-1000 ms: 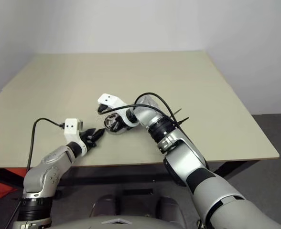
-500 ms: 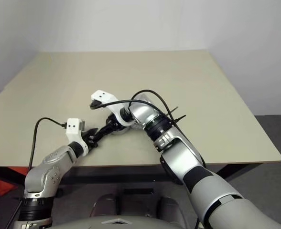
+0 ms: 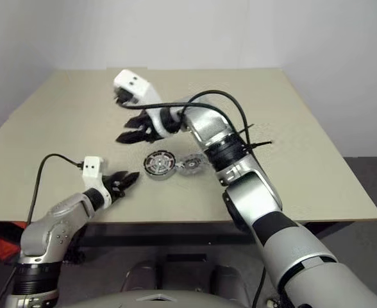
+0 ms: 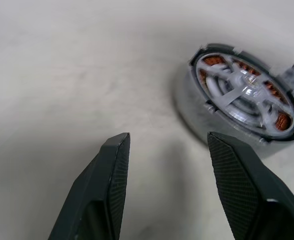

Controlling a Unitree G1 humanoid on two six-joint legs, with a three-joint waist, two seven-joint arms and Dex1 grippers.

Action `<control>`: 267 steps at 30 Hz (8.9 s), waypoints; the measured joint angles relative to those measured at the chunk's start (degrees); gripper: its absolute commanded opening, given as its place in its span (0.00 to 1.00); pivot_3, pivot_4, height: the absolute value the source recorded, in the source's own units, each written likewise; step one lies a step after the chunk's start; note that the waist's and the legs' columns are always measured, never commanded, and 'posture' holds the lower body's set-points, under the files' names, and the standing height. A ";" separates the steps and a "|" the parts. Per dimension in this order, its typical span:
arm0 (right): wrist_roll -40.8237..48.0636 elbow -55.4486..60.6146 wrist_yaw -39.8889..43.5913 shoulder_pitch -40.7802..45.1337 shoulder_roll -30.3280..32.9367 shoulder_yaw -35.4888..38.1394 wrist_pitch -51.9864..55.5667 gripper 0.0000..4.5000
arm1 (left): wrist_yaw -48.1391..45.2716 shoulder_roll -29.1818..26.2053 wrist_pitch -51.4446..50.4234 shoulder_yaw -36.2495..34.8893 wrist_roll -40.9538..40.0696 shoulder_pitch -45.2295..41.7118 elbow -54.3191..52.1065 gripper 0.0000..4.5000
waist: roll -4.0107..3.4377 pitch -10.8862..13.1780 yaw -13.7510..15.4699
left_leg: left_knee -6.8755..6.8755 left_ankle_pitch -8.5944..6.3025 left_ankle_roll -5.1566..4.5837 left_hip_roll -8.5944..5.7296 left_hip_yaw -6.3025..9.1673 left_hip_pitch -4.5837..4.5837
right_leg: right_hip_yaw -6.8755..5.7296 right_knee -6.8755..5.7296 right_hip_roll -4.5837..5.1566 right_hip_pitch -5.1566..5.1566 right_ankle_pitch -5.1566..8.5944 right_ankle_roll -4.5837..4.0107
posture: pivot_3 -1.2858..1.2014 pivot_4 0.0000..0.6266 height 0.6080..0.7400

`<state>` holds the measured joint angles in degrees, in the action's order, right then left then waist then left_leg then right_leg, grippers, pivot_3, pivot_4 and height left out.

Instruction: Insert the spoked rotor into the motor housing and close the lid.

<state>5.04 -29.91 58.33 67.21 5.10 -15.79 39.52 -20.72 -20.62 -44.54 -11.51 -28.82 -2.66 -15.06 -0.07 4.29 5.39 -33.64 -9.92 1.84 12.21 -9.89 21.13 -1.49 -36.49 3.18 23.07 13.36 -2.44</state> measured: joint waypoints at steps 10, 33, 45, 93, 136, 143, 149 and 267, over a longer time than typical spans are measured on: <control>-7.17 -18.86 -13.16 -4.99 13.89 3.90 -18.35 0.30 | -2.34 -8.03 -3.96 -8.15 -4.24 0.42 -0.35 0.58 | 0.02 0.02 0.06 | -0.01 0.02 0.02 -0.35 -0.13 0.13 | 0.00 0.04 0.04 0.03 -0.17 -0.39 | 0.52 0.00 1.00; -4.66 20.14 -1.51 -33.81 25.09 0.81 3.99 0.01 | -2.71 -7.78 -4.49 -5.20 -3.82 -2.47 1.41 0.58 | 0.03 0.00 0.05 | -0.33 -0.14 -0.27 -0.29 -0.10 -0.07 | -0.01 -0.12 0.00 -0.18 0.04 -0.01 | 0.52 0.00 1.00; -2.32 18.30 -6.09 -26.92 17.23 0.84 8.04 0.01 | -1.50 -6.39 -4.43 -4.98 -3.65 -1.22 0.92 0.58 | 0.03 0.00 0.10 | -0.42 -0.15 -0.28 -0.30 -0.07 -0.03 | 0.00 -0.17 0.02 -0.19 0.02 -0.03 | 0.52 0.00 1.00; 4.93 8.45 -15.09 -21.68 2.84 1.37 6.49 0.01 | -0.24 -7.71 -3.21 -7.01 -2.48 -1.43 2.23 0.58 | 0.06 0.00 0.10 | -0.39 -0.13 -0.22 -0.30 0.06 -0.02 | 0.00 -0.18 0.03 -0.17 0.04 0.00 | 0.52 0.00 1.00; -0.43 -9.60 -12.65 -21.73 -2.44 3.30 -22.46 1.00 | -1.21 -7.65 -2.91 -5.22 -1.49 -3.38 3.28 0.58 | 0.07 0.00 -0.04 | -0.37 -0.15 -0.27 -0.30 0.05 0.02 | -0.01 -0.17 0.03 -0.13 -0.12 -0.28 | 0.52 0.00 1.00; -1.23 -9.26 -12.26 -22.53 -2.59 2.78 -24.11 1.00 | -1.22 -7.66 -2.93 -5.47 -1.50 -3.36 3.29 0.58 | 0.07 0.00 -0.07 | -0.37 -0.15 -0.27 -0.29 0.06 -0.01 | 0.00 -0.17 0.03 -0.15 -0.03 -0.12 | 0.52 0.00 1.00; -1.97 -9.30 -13.26 -22.60 -2.96 2.69 -24.68 0.81 | -1.22 -7.72 -2.93 -5.60 -1.48 -3.37 3.30 0.58 | 0.07 -0.01 -0.11 | -0.37 -0.15 -0.27 -0.29 0.06 -0.02 | 0.00 -0.18 0.03 -0.15 0.00 -0.07 | 0.52 0.00 1.00; -5.66 -20.14 1.34 -21.44 1.42 0.25 -48.20 0.69 | 7.76 12.28 -16.31 -5.20 -18.67 -15.11 2.71 0.58 | 0.07 -0.04 -0.17 | -0.40 -0.24 -0.41 -0.31 0.05 -0.13 | 0.02 -0.12 0.12 -0.35 0.06 0.01 | 0.52 0.00 1.00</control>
<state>-0.62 -50.06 59.67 45.78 6.52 -15.54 -8.68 -12.96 -8.35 -60.85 -16.72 -47.49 -17.77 -12.35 -0.01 4.25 5.22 -34.04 -10.16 1.43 11.89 -9.84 21.00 -1.47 -36.62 3.31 22.73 13.41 -2.43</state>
